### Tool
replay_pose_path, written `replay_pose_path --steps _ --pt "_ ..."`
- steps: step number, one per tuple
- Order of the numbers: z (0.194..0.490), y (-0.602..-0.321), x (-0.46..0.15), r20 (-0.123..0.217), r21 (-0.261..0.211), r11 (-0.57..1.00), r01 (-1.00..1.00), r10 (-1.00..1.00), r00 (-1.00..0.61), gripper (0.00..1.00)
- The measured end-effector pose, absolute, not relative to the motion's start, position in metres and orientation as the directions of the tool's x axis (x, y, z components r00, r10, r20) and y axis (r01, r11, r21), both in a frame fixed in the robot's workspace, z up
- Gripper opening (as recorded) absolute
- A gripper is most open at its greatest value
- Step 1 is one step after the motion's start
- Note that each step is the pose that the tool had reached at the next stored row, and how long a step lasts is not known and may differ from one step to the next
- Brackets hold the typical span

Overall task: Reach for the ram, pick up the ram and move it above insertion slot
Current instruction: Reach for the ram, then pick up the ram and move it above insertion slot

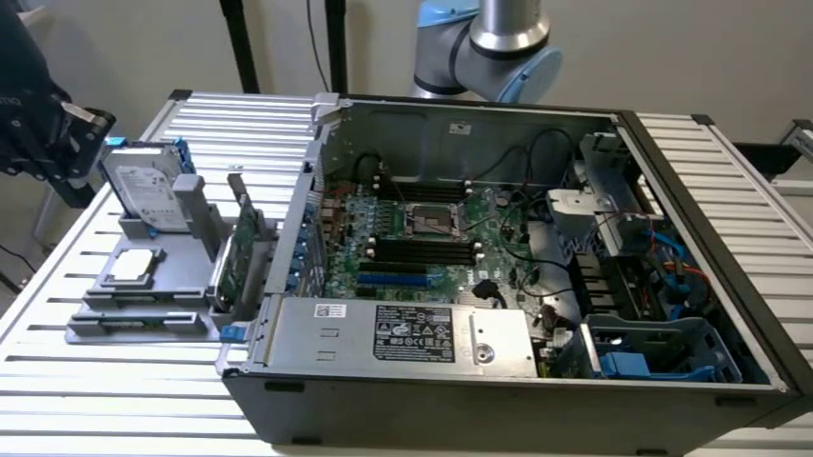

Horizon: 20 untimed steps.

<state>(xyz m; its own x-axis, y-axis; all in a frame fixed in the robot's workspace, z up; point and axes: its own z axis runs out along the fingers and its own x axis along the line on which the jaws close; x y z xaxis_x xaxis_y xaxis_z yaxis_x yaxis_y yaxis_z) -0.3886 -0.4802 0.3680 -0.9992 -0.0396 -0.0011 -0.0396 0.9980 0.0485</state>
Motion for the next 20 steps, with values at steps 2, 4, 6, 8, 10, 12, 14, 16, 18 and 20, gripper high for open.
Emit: replay_pose_path --steps 2,4,6,8,10,12,14,16,18,20 --pt "0.3673 -0.4801 -0.3888 -0.001 0.051 0.996 -0.073 -0.073 -0.997 0.11" --pt "0.367 -0.4802 -0.3887 -0.001 0.051 0.993 -0.109 -0.11 -0.994 0.11" --pt "0.3668 -0.4802 -0.3888 -0.001 0.051 0.988 -0.146 -0.146 -0.989 0.11" --pt "0.3665 -0.4802 -0.3888 -0.001 0.051 0.982 -0.182 -0.182 -0.983 0.11" --pt "0.3662 -0.4802 -0.3888 -0.001 0.051 0.975 -0.217 -0.217 -0.976 0.11" --pt "0.3659 -0.4802 -0.3888 -0.001 0.051 0.966 -0.252 -0.252 -0.968 0.11" --pt "0.3657 -0.4802 -0.3888 -0.001 0.051 0.956 -0.287 -0.288 -0.958 0.11" --pt "0.3654 -0.4802 -0.3888 -0.001 0.051 0.945 -0.323 -0.323 -0.946 0.11" --pt "0.3652 -0.4802 -0.3888 -0.001 0.051 0.933 -0.357 -0.357 -0.934 0.11" --pt "0.3649 -0.4802 -0.3888 -0.001 0.051 0.919 -0.39 -0.391 -0.921 0.11"
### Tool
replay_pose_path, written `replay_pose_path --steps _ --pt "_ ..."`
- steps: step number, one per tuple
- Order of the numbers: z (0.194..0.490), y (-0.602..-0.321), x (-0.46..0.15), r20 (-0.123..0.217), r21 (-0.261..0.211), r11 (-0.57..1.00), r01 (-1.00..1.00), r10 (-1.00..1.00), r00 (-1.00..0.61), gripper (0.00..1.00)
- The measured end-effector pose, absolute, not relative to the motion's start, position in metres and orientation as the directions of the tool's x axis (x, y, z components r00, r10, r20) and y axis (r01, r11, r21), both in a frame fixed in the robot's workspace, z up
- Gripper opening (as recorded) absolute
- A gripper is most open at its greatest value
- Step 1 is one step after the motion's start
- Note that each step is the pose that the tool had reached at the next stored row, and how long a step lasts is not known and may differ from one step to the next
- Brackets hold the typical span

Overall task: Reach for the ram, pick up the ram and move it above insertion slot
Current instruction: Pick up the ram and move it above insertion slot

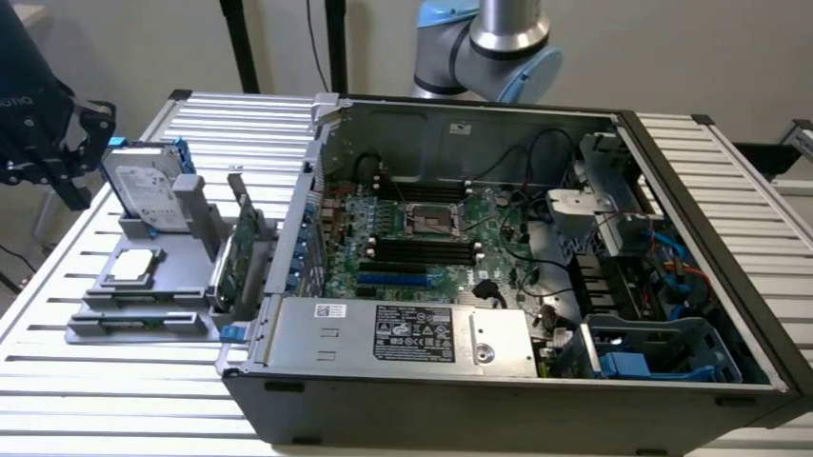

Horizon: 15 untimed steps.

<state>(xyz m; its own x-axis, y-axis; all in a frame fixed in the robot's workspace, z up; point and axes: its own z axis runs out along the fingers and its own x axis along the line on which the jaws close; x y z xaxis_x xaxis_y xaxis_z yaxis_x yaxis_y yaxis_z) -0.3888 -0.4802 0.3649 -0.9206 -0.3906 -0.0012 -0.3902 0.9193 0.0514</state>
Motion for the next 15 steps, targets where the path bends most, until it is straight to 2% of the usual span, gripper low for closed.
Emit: replay_pose_path --steps 15 --pt "0.3626 -0.4802 -0.3888 -0.001 0.051 0.78 -0.624 -0.624 -0.781 0.11"
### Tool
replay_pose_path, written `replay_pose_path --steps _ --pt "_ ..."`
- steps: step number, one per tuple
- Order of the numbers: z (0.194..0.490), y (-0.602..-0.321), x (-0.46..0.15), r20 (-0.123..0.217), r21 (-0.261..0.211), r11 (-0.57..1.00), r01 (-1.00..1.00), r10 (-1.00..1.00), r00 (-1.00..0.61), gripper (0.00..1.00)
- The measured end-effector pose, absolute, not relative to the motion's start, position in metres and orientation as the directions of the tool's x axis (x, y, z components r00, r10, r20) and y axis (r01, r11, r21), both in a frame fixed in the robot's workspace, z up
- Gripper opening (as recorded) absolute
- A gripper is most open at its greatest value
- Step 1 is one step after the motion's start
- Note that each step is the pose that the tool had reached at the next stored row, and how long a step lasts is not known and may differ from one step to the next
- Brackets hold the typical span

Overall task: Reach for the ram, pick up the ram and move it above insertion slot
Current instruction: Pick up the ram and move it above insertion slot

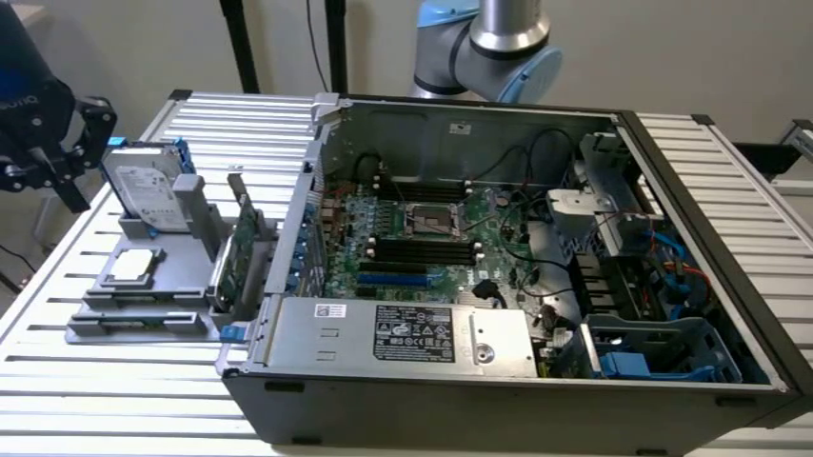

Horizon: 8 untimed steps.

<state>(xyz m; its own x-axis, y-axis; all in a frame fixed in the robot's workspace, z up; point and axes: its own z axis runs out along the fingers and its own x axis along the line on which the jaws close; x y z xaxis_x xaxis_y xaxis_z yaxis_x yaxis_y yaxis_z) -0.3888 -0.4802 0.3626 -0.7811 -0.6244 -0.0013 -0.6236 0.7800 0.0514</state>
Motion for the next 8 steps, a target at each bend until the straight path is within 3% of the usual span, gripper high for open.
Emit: replay_pose_path --steps 8 --pt "0.3613 -0.4802 -0.3887 -0.001 0.051 0.681 -0.73 -0.731 -0.682 0.11"
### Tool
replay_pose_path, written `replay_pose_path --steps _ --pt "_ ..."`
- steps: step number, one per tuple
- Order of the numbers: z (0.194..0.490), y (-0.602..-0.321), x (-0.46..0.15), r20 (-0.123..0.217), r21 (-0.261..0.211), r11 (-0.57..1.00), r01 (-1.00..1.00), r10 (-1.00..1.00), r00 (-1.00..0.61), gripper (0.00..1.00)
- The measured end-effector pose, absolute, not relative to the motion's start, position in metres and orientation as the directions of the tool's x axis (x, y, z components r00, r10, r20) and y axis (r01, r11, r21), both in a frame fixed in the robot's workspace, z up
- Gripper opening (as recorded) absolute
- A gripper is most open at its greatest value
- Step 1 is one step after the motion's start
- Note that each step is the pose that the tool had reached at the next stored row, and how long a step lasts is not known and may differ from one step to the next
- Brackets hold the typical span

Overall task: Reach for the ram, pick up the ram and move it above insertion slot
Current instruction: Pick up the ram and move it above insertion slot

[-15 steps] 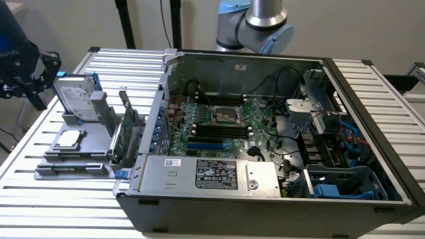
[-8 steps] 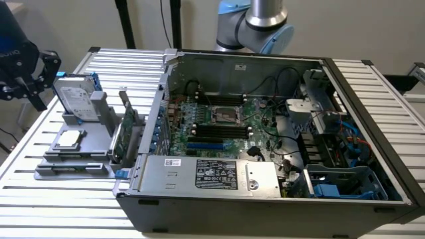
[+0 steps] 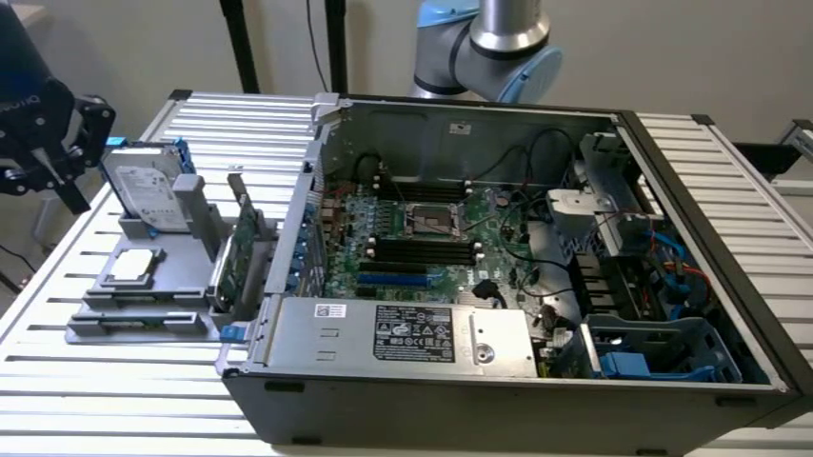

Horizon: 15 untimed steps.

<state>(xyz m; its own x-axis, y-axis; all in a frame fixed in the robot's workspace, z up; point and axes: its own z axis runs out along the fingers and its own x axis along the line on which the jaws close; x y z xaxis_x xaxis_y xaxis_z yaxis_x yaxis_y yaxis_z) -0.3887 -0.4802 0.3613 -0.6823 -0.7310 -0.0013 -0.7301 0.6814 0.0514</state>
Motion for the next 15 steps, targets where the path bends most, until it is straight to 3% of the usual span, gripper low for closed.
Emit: replay_pose_path --steps 15 --pt "0.3589 -0.4802 -0.3887 -0.001 0.051 0.459 -0.887 -0.888 -0.46 0.11"
